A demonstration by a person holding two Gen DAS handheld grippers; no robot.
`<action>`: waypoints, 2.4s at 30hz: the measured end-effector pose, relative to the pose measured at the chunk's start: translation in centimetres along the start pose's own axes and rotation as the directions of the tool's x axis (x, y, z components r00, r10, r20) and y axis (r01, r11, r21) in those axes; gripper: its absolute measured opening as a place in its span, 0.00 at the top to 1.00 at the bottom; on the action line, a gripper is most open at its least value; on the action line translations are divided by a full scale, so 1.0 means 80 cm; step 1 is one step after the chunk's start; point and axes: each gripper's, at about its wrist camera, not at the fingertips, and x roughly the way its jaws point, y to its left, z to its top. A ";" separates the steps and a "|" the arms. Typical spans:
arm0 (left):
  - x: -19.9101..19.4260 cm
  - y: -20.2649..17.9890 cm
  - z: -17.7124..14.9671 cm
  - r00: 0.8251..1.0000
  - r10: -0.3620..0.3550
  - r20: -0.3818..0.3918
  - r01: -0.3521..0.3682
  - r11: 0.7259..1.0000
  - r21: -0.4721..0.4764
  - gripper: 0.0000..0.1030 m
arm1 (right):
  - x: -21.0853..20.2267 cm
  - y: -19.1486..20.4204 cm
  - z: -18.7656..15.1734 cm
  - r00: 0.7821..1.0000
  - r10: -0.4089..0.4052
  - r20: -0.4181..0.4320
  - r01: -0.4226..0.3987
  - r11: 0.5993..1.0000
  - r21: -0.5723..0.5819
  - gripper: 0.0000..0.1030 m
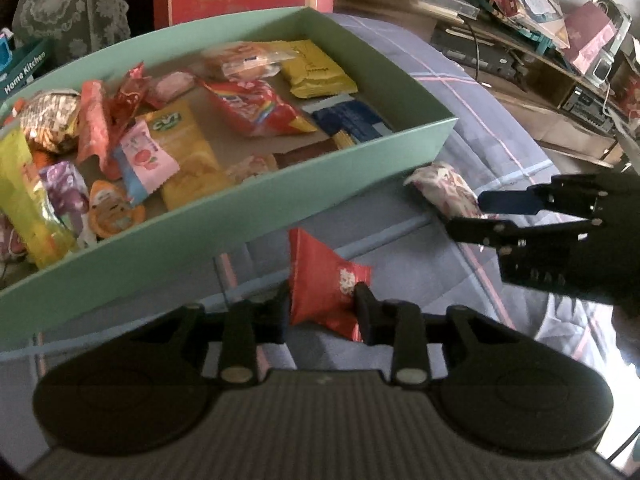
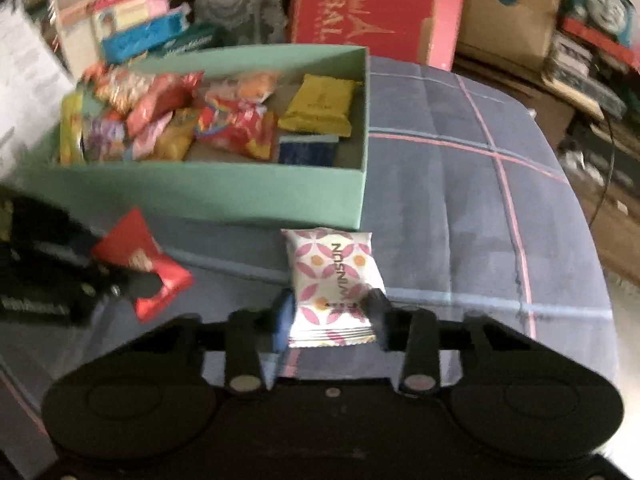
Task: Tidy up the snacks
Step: 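Grasp the red packet with left gripper while right grasps the white floral packet, then lower the red and white floral packets into the green tray and open both grippers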
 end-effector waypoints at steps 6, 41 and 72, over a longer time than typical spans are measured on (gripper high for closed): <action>-0.021 0.004 -0.013 1.000 -0.026 0.013 0.026 1.000 0.009 0.78 | -0.014 -0.004 -0.009 0.999 0.038 -0.022 -0.036 0.994 0.103 0.74; -0.044 0.016 -0.035 0.999 -0.019 0.049 0.020 1.000 -0.009 0.81 | -0.016 0.030 -0.014 0.988 0.141 -0.069 -0.135 0.987 0.085 0.51; -0.047 0.094 0.147 0.972 0.134 0.191 -0.119 0.989 -0.087 0.30 | -0.001 0.027 0.164 0.976 0.131 0.175 -0.178 0.940 0.289 0.06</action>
